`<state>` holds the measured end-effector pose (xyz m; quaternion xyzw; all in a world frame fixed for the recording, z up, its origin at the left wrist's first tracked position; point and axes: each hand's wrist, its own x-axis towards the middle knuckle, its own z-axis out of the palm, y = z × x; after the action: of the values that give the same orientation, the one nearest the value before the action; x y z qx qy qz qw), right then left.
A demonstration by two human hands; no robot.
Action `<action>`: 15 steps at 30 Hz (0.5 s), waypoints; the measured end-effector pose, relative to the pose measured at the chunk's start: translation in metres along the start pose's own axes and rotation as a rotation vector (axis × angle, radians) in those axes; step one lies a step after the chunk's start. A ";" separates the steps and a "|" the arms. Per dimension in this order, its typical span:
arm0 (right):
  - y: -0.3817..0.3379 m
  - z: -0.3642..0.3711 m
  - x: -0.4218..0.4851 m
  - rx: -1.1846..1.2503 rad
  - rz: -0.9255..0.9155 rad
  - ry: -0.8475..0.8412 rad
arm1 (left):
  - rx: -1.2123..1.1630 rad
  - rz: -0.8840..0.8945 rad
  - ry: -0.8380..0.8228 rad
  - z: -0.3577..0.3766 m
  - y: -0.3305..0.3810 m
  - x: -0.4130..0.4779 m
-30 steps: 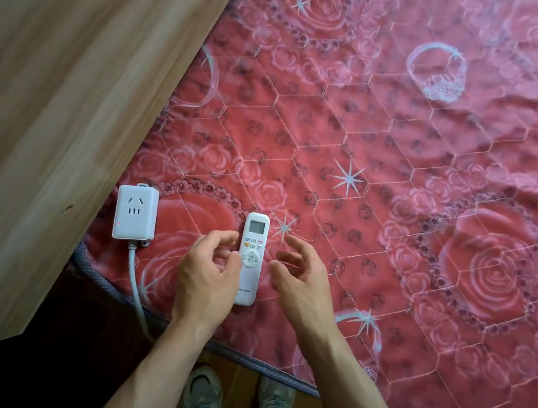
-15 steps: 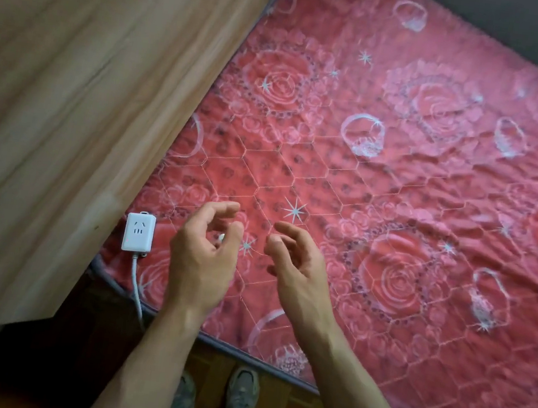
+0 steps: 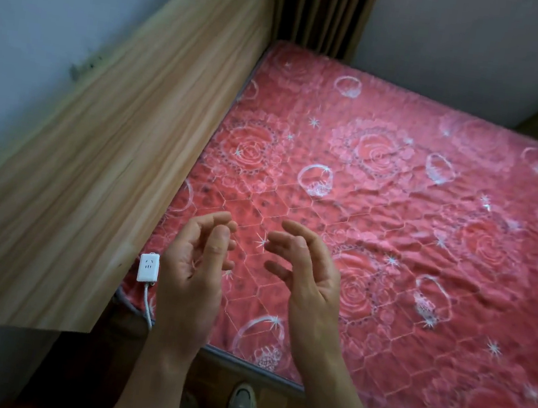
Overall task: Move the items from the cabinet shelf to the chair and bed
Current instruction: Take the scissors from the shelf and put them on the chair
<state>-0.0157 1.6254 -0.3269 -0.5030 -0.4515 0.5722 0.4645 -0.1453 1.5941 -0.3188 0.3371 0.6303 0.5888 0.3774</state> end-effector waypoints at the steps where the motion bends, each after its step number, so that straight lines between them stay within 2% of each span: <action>1: -0.013 -0.007 -0.006 0.024 -0.020 0.016 | 0.001 0.019 -0.008 0.001 0.012 -0.004; 10: -0.099 -0.043 -0.051 0.154 -0.142 0.170 | -0.137 0.025 -0.043 0.003 0.088 -0.028; 15: -0.137 -0.056 -0.083 0.153 -0.286 0.335 | -0.191 0.087 -0.283 0.029 0.128 -0.031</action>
<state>0.0556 1.5685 -0.1843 -0.4852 -0.3902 0.4413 0.6462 -0.1078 1.5916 -0.1896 0.4060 0.4969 0.6084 0.4670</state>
